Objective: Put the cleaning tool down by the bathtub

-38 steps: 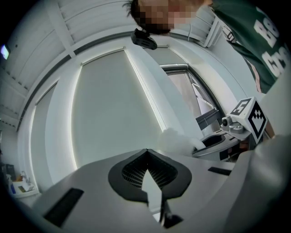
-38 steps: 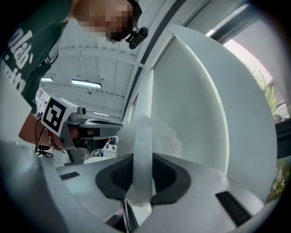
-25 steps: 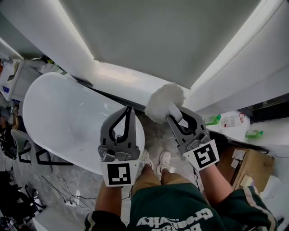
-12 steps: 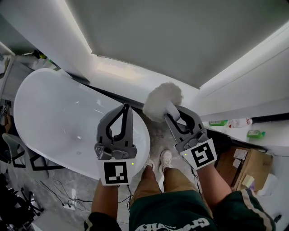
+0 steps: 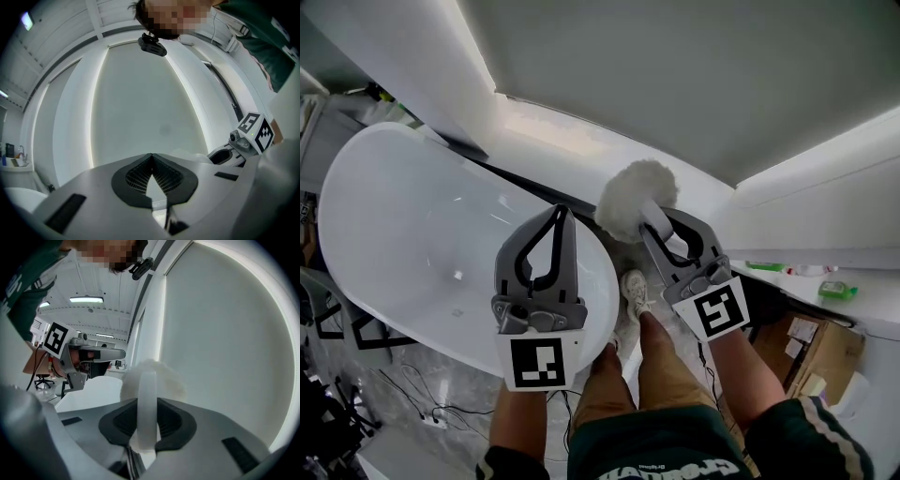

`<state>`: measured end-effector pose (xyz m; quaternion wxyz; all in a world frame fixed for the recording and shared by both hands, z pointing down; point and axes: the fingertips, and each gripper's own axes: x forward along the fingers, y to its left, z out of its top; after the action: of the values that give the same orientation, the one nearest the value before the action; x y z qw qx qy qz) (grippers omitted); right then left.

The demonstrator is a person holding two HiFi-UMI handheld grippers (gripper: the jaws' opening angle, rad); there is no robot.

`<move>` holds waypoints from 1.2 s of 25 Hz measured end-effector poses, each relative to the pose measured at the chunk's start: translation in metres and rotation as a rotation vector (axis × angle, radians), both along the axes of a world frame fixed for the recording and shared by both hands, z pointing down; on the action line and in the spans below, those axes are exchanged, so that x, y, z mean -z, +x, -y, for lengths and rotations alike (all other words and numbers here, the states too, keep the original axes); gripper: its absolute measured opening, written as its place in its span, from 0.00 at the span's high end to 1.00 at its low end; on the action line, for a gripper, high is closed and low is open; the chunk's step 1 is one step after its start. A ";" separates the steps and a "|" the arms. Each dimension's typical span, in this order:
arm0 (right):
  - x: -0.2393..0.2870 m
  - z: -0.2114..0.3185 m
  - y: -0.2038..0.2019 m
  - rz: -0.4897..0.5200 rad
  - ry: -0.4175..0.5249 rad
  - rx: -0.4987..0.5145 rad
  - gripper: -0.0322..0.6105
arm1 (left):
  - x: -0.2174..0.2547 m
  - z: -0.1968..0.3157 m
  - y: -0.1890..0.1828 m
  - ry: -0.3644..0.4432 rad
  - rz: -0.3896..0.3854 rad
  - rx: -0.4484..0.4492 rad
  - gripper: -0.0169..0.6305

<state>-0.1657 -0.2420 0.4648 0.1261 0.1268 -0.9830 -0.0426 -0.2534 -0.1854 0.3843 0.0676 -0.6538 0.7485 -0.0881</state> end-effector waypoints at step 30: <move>-0.189 0.110 -0.096 -0.285 -0.111 0.172 0.81 | -0.089 0.085 -0.060 -0.044 -0.118 0.220 0.96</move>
<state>-0.2612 -0.3522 0.6535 0.2667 0.0275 -0.9632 -0.0164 -0.3130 -0.2709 0.4734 -0.0011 -0.5729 0.8164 -0.0727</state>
